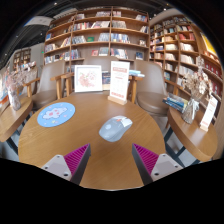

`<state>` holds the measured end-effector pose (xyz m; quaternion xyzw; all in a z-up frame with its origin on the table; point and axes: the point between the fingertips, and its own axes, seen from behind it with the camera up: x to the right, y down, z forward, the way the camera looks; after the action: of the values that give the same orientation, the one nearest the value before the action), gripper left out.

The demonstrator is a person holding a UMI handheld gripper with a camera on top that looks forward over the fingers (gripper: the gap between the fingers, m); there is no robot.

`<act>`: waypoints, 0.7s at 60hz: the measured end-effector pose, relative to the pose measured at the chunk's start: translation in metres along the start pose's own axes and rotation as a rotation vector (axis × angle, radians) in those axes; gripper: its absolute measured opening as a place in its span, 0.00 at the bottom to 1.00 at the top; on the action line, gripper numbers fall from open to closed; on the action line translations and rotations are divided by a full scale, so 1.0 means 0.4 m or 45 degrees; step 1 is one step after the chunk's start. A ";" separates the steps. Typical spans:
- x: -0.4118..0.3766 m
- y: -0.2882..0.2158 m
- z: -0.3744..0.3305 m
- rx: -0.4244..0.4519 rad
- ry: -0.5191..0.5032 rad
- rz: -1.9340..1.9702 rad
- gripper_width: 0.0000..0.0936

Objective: Arrange mouse

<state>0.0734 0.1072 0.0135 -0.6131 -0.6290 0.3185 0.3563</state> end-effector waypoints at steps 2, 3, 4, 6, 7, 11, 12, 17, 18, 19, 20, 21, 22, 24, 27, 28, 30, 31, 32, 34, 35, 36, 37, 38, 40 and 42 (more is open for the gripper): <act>-0.003 -0.003 0.010 -0.006 0.002 -0.005 0.91; -0.005 -0.005 0.015 -0.009 0.002 -0.008 0.91; -0.005 -0.005 0.019 -0.014 0.003 -0.012 0.91; -0.007 -0.007 0.031 -0.022 0.003 -0.018 0.91; -0.008 -0.008 0.037 -0.027 0.003 -0.018 0.91; -0.014 -0.014 0.065 -0.043 -0.001 -0.014 0.91; -0.016 -0.014 0.073 -0.047 -0.003 -0.015 0.91; -0.018 -0.006 0.103 -0.086 0.000 -0.011 0.91; -0.019 -0.005 0.109 -0.092 -0.001 -0.009 0.91; -0.020 -0.004 0.114 -0.096 -0.003 -0.004 0.91; -0.021 -0.005 0.120 -0.098 -0.005 0.000 0.91; -0.022 -0.006 0.126 -0.100 -0.008 0.005 0.91; -0.023 -0.006 0.130 -0.104 -0.011 0.008 0.91; -0.024 -0.012 0.140 -0.097 -0.018 0.019 0.91; -0.024 -0.018 0.153 -0.102 -0.019 0.027 0.91; -0.024 -0.020 0.158 -0.102 -0.019 0.028 0.91; -0.023 -0.026 0.167 -0.104 -0.020 0.027 0.91; -0.023 -0.029 0.172 -0.104 -0.021 0.026 0.91; -0.023 -0.033 0.176 -0.105 -0.022 0.025 0.91; -0.022 -0.038 0.187 -0.107 -0.021 0.026 0.91; -0.022 -0.040 0.191 -0.108 -0.020 0.029 0.91; -0.020 -0.044 0.195 -0.111 -0.017 0.033 0.91; -0.020 -0.047 0.199 -0.113 -0.018 0.037 0.91; -0.020 -0.049 0.205 -0.114 -0.019 0.041 0.91; -0.019 -0.055 0.215 -0.117 -0.023 0.050 0.91; -0.019 -0.060 0.224 -0.120 -0.026 0.054 0.91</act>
<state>-0.0149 0.1018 -0.0154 -0.6392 -0.6336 0.3022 0.3139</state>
